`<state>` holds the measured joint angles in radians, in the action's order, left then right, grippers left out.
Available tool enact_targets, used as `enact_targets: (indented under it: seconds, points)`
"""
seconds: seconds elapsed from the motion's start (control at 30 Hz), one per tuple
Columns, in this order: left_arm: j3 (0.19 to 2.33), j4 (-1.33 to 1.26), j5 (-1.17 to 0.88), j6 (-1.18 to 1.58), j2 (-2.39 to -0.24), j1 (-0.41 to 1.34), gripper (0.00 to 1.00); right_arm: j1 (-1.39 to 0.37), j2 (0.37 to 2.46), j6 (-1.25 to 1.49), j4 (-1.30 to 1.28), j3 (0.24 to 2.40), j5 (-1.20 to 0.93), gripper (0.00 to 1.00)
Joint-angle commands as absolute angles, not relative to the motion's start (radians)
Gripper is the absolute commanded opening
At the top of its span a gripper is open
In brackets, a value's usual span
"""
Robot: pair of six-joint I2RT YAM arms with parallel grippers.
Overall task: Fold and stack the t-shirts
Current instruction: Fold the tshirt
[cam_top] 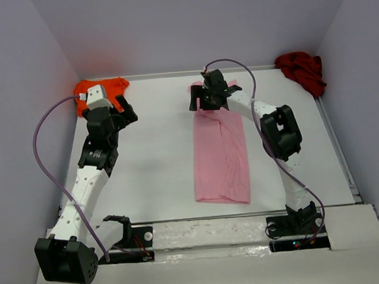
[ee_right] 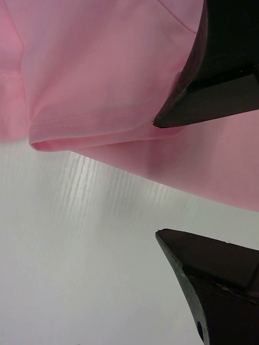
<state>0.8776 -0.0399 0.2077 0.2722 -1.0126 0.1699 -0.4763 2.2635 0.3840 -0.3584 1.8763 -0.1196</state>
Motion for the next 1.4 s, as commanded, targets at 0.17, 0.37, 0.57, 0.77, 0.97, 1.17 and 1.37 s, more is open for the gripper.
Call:
enact_targets:
  seconds: [0.17,0.37,0.57,0.77,0.97,1.17,1.37]
  points:
    - [0.913,-0.077,0.195,0.279,-1.006,0.164,0.99,-0.529,2.246,0.383,-0.338,1.83,-0.118,0.81]
    - [0.91,-0.078,0.192,0.281,-1.006,0.164,0.99,-0.529,2.22,0.354,-0.33,1.816,-0.074,0.81]
    - [0.91,-0.078,0.19,0.281,-1.005,0.164,0.99,-0.529,2.186,0.321,-0.356,1.845,-0.012,0.82]
    - [0.91,-0.08,0.187,0.281,-1.005,0.164,0.99,-0.508,2.148,0.302,-0.379,1.878,0.023,0.82]
    - [0.91,-0.08,0.186,0.282,-1.005,0.164,0.99,-0.465,2.123,0.302,-0.38,1.868,0.018,0.82]
    - [0.911,-0.08,0.183,0.282,-1.006,0.164,0.99,-0.427,2.141,0.313,-0.382,1.847,0.029,0.82]
    - [0.913,-0.08,0.183,0.281,-1.009,0.163,0.99,-0.426,2.174,0.333,-0.38,1.818,0.008,0.82]
